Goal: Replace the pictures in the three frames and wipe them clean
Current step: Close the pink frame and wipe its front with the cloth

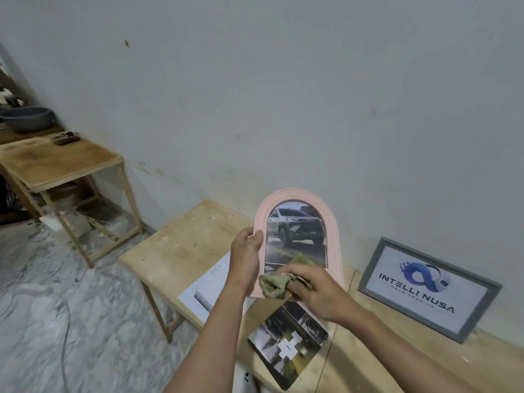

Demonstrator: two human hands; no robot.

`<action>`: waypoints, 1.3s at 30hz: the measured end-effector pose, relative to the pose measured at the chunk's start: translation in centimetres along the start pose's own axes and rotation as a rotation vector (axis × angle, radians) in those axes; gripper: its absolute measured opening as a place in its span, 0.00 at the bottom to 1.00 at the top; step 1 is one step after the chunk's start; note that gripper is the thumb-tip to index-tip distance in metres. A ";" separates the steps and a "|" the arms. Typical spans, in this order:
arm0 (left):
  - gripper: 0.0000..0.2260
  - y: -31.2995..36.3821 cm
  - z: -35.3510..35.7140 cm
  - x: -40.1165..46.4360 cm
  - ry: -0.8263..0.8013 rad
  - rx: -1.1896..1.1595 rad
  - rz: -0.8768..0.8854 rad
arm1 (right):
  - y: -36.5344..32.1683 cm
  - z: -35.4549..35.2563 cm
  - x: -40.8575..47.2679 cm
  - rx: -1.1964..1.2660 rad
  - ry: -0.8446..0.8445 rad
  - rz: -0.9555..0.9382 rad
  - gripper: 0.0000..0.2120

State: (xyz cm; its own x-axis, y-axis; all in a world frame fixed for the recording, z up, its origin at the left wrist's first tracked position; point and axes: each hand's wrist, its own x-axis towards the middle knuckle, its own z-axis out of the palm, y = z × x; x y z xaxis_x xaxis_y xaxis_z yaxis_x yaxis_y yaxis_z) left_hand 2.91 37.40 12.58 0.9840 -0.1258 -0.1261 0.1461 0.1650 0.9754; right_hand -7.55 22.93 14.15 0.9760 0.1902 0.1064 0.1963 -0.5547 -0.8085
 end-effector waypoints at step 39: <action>0.06 -1.2 0.5 -0.3 0.116 -0.220 0.042 | 3.7 3.6 0.0 -0.254 0.367 -0.113 0.22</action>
State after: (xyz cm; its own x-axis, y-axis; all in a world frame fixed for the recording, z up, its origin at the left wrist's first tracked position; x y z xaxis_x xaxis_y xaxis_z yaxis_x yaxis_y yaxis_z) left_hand 2.38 36.73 11.53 0.9930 -0.0037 -0.1185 0.1111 0.3781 0.9191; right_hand -7.18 23.75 9.09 0.9070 -0.0129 0.4209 0.2760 -0.7366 -0.6174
